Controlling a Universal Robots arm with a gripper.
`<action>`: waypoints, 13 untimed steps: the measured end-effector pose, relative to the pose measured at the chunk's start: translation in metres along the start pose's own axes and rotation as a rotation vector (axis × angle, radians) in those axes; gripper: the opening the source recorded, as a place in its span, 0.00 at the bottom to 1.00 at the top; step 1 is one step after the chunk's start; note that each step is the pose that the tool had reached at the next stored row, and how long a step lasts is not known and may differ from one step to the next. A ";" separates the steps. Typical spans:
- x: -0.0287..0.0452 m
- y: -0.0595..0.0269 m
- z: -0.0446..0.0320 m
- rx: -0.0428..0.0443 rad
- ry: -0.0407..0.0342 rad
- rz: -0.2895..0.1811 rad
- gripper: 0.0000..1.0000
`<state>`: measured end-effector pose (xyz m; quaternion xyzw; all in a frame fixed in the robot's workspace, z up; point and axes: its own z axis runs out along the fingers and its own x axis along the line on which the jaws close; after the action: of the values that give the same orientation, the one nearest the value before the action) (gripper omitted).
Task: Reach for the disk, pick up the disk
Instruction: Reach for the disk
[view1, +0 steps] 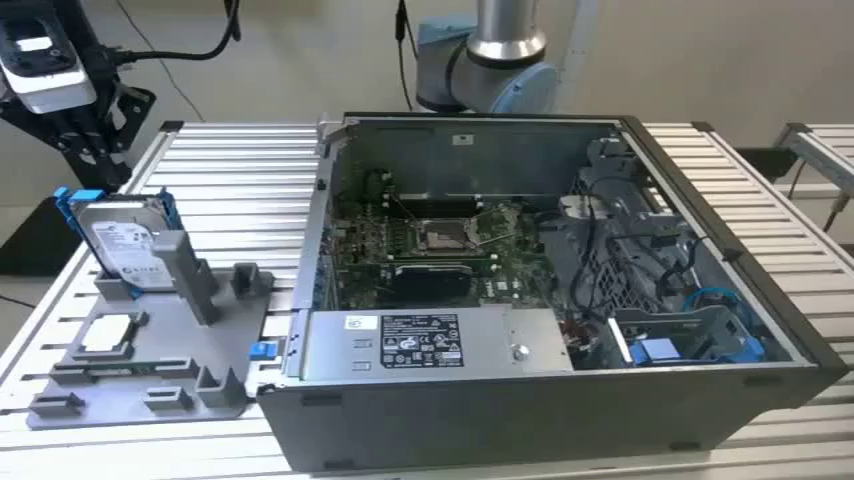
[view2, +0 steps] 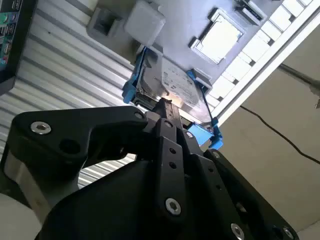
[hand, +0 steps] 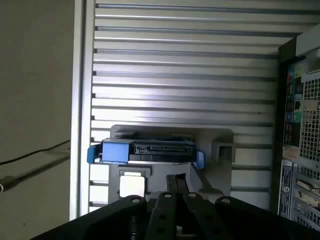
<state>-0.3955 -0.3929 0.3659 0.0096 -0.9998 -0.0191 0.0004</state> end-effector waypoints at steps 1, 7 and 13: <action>0.0000 0.0000 0.0000 0.0000 0.0001 0.000 0.00; 0.0000 0.0000 0.0000 0.0000 0.0000 0.000 0.00; 0.0000 0.0048 0.0002 0.0000 0.0001 0.000 0.00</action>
<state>-0.3956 -0.3881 0.3659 0.0095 -0.9998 -0.0191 0.0005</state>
